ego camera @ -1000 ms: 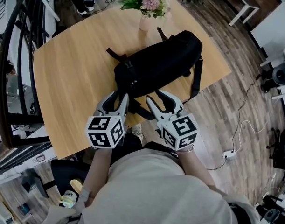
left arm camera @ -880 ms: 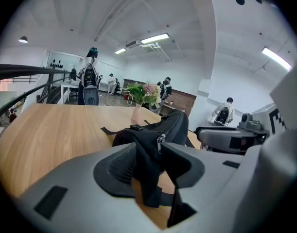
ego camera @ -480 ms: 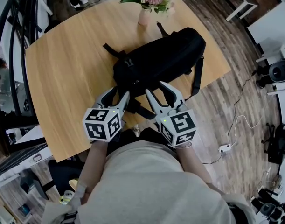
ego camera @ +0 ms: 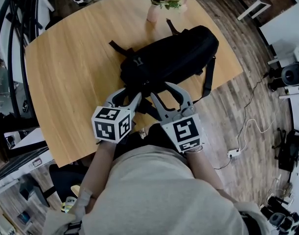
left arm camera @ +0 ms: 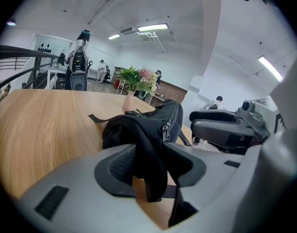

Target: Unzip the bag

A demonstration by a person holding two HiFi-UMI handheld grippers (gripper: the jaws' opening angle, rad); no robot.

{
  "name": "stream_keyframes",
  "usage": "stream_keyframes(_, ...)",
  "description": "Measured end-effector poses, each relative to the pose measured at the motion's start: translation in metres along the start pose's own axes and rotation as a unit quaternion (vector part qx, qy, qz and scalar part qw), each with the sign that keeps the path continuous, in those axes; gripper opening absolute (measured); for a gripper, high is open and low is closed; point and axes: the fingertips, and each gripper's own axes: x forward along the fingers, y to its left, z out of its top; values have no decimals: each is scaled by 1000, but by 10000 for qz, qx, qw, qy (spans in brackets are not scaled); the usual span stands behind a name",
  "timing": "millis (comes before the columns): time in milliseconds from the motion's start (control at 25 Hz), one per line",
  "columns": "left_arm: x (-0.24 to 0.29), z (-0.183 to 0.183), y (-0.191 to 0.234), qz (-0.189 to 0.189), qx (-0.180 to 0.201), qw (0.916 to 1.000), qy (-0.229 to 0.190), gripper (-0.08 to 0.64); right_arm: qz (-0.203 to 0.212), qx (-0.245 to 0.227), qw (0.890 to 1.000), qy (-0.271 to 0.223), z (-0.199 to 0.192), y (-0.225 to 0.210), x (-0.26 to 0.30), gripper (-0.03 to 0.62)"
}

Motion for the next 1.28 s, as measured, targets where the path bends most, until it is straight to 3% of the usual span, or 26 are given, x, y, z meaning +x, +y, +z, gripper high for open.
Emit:
stream_keyframes(120, 2, 1, -2, -46, -3, 10000, -37, 170, -46, -435, 9990, 75, -2, 2, 3, 161)
stream_keyframes(360, -2, 6, -5, -67, -86, 9996, -264, 97, 104, -489, 9986, 185, -6, 7, 11, 160)
stream_keyframes(640, -8, 20, -4, -275, -315, 9982, -439, 81, 101, -1082, 9939, 210, -6, 7, 21, 158)
stream_keyframes(760, -9, 23, -5, -344, -346, 9978, -446, 80, 40, -1551, 9877, 198, -3, 3, 24, 160)
stream_keyframes(1000, -14, 28, -4, -379, -513, 9965, -539, 78, 93, -2645, 9640, 246, 0, 9, 27, 161)
stream_keyframes(1280, -16, 30, -5, -404, -559, 9959, -579, 75, 183, -2981, 9538, 324, -6, 15, 37, 174)
